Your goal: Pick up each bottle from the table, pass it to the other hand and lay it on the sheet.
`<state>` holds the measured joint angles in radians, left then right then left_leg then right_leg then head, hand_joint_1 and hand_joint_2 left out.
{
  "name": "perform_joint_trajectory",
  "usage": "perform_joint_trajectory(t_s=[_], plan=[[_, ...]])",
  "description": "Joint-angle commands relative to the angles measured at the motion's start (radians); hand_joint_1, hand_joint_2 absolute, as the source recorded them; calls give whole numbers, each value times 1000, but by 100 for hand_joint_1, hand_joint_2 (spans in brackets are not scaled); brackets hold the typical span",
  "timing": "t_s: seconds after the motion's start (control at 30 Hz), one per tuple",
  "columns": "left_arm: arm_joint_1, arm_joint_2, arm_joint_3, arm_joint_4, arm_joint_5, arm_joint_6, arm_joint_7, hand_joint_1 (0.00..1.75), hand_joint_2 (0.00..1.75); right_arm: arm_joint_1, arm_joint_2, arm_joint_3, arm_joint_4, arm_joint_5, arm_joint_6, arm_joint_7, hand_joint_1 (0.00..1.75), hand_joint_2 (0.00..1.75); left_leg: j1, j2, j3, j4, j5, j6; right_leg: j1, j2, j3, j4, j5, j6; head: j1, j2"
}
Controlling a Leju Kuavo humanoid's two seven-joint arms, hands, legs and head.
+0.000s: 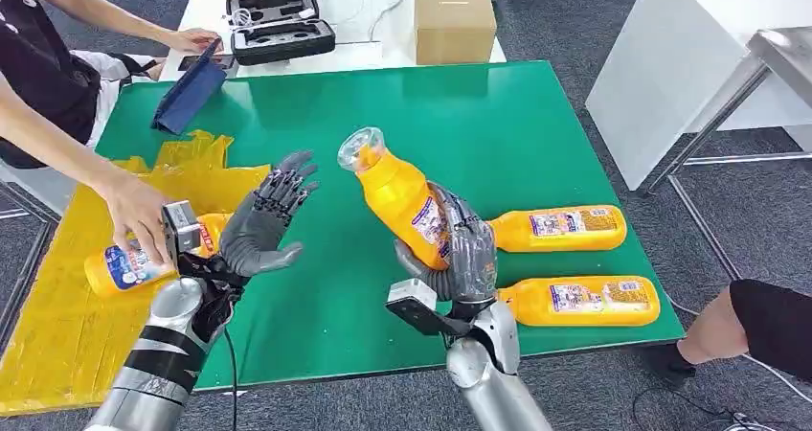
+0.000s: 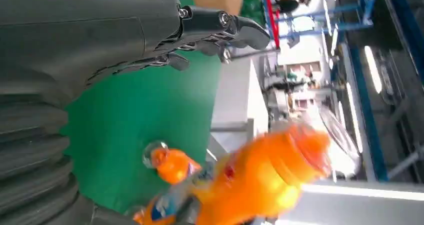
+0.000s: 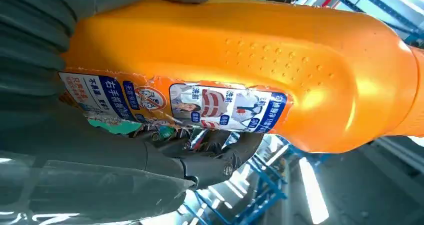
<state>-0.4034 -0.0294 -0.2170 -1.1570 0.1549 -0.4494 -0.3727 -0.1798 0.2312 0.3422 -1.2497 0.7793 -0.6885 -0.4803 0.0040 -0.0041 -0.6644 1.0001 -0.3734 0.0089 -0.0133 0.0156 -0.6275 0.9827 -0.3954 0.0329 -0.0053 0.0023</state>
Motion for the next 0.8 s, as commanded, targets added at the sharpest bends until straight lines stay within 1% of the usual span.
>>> perform_joint_trajectory(t_s=[0.03, 0.07, 0.13, 0.17, 0.23, 0.27, 0.33, 0.37, 0.43, 0.47, 0.53, 0.57, 0.63, 0.67, 0.73, 0.77, 0.8], plan=[[-13, 32, -122, -35, 10, 23, 14, 0, 175, -33, 24, -17, 47, 48, -10, 0, 175, 175, 0, 0, 2, 0, -1, 0, 0, -1, 2, 0, -1, -1, 0, 0], [-20, 28, -138, -29, 11, 26, 13, 0, 175, -47, 25, 7, 70, 41, -10, -9, 175, 175, 1, 0, 5, 0, -2, -1, 1, -1, 5, 0, -2, -1, 0, 0], [-40, 18, -155, -3, 11, 36, 15, 0, 175, -64, 38, 39, 96, 67, -10, -17, 175, 175, 0, 0, 2, 0, -1, 0, 0, -1, 2, 0, 0, -1, 0, 0], [-51, 11, -160, 15, 16, 41, 15, 0, 175, -73, 47, 54, 113, 77, -10, -18, 175, 175, 0, 1, 5, 0, -2, -1, 1, -1, 5, 0, -2, -1, 0, 0], [-73, -4, -170, 57, 21, 52, 13, 0, 175, -100, 61, 105, 163, 73, -10, -22, 175, 175, 0, 1, 2, 0, 0, 0, 1, 0, 2, 0, 0, -1, 0, 0], [-77, -8, -173, 65, 21, 54, 12, 0, 175, -103, 67, 106, 166, 74, -10, -20, 175, 175, 1, 1, 5, 1, -2, -1, 1, 0, 5, 0, -1, -1, 0, 0], [-77, -8, -173, 65, 21, 54, 12, 0, 175, -103, 67, 106, 166, 74, -10, -20, 175, 175, 0, 0, 2, 0, 0, -1, 1, -1, 2, 0, 0, -1, 0, 0], [-77, -8, -173, 65, 21, 54, 12, 0, 175, -103, 67, 106, 166, 74, -10, -20, 175, 175, 0, 0, 5, 0, -1, -1, 1, -2, 5, 0, -1, -1, 0, 0], [-77, -6, -172, 67, 23, 53, 10, 0, 175, -102, 65, 105, 166, 73, -10, -21, 175, 175, 0, 0, 3, -1, 0, 0, 1, -1, 2, -1, -1, -1, 0, 0], [-81, -7, -175, 75, 28, 52, 7, 0, 175, -109, 60, 128, 176, 66, -10, -35, 175, 175, 0, 0, 5, 0, -1, -1, 1, -2, 5, -1, -1, -1, 0, 0], [-96, -20, -181, 102, 30, 59, 5, 0, 175, -114, 69, 163, 183, 53, -10, -65, 175, 175, 0, 1, 3, -1, 0, 0, 0, 0, 2, 0, 0, -1, 0, 0], [-107, -28, -184, 121, 33, 63, 4, 0, 175, -116, 75, 184, 190, 40, -10, -80, 175, 175, 1, 1, 6, 0, -2, -1, 1, -1, 5, 0, -2, -1, 0, 0], [-135, -44, -190, 172, 43, 74, -3, 0, 175, -125, 75, 266, 190, -32, -9, -116, 175, 175, 0, 0, 3, 0, -1, 0, 1, -1, 3, 0, -1, -1, 0, 0], [-148, -50, -190, 195, 49, 77, -5, 0, 175, -124, 72, 303, 178, -69, 9, -133, 175, 175, 1, 0, 5, 0, -2, -1, 1, -2, 5, 0, -2, -1, 0, 0], [-166, -57, -185, 227, 62, 80, -13, 0, 175, -128, 63, 347, 170, -115, 42, -135, 175, 175, 0, -1, 2, 0, 0, 0, 0, -2, 2, 0, -1, -1, 0, 0], [-172, -57, -182, 239, 66, 83, -16, 0, 175, -130, 62, 360, 177, -123, 56, -130, 175, 175, 1, 0, 5, 0, -2, -1, 1, -1, 5, 0, -2, -1, 0, 0], [-178, -60, -176, 252, 72, 81, -22, 0, 175, -138, 58, 375, 194, -137, 80, -121, 175, 175, 1, -1, 4, 0, -1, -1, 1, -2, 4, 0, -1, -1, 0, 0]])
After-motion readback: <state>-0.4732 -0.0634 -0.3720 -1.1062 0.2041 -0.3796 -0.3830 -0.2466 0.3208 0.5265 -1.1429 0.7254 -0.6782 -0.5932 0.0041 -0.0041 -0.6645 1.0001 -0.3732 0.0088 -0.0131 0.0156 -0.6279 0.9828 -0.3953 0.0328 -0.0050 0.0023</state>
